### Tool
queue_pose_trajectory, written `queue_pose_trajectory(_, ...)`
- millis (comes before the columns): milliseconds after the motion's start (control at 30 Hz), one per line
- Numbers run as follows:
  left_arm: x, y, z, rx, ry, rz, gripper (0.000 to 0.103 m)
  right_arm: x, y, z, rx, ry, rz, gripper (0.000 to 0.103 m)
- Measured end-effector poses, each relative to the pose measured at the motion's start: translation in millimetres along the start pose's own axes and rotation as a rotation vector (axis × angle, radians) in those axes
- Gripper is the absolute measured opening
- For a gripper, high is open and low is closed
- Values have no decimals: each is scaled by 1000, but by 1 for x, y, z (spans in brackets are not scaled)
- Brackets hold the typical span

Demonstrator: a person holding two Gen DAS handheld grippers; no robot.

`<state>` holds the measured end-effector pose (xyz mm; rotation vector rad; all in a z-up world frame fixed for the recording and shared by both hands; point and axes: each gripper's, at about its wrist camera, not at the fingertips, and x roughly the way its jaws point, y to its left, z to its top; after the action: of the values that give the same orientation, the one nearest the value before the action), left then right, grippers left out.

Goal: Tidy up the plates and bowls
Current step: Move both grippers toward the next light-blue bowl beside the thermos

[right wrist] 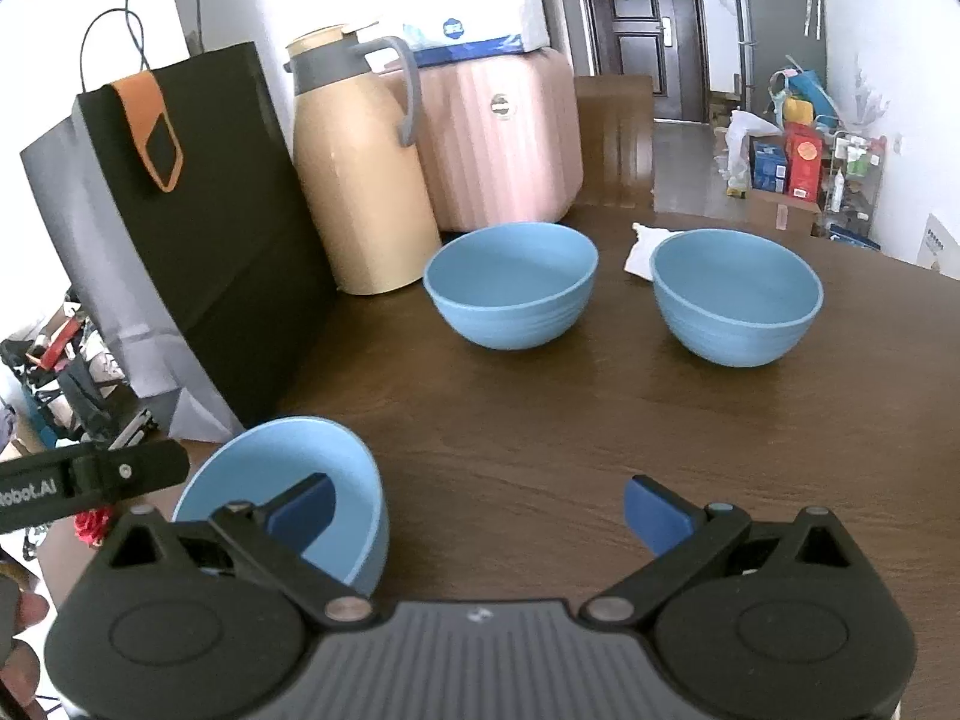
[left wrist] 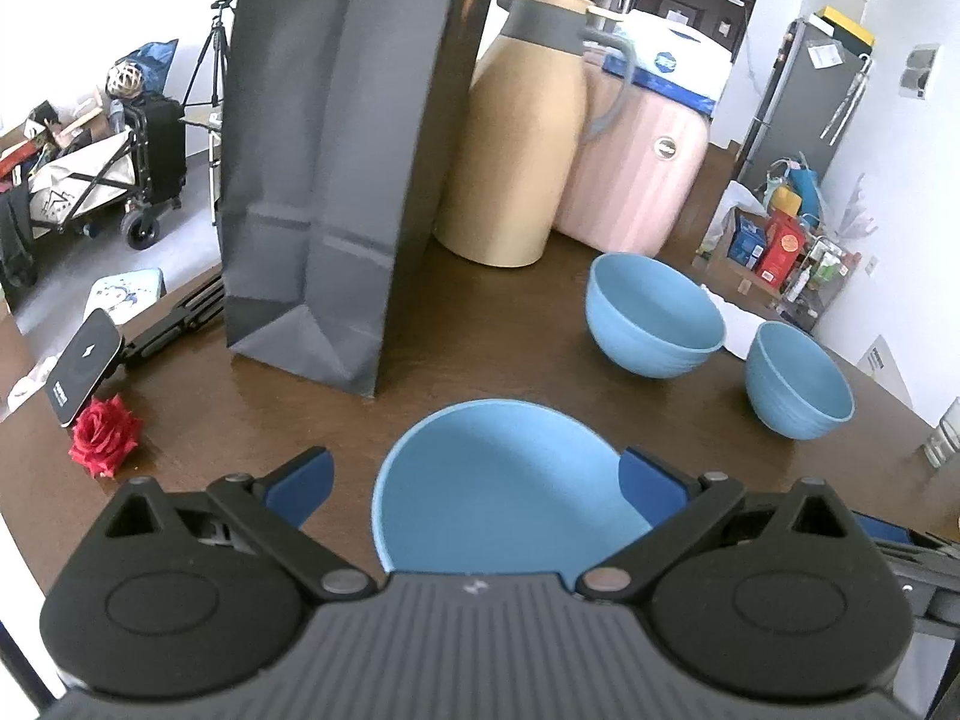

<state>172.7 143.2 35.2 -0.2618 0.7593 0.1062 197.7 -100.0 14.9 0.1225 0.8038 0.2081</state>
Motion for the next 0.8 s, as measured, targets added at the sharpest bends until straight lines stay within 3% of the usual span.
queue_pose_trajectory(333,-1,-24,12,11,0,-8,103,-11,-19,17,-1,-12,-22,103)
queue_pose_trajectory(800,25,-61,58,9,14,0,103,1,-47,81,5,-18,-28,103)
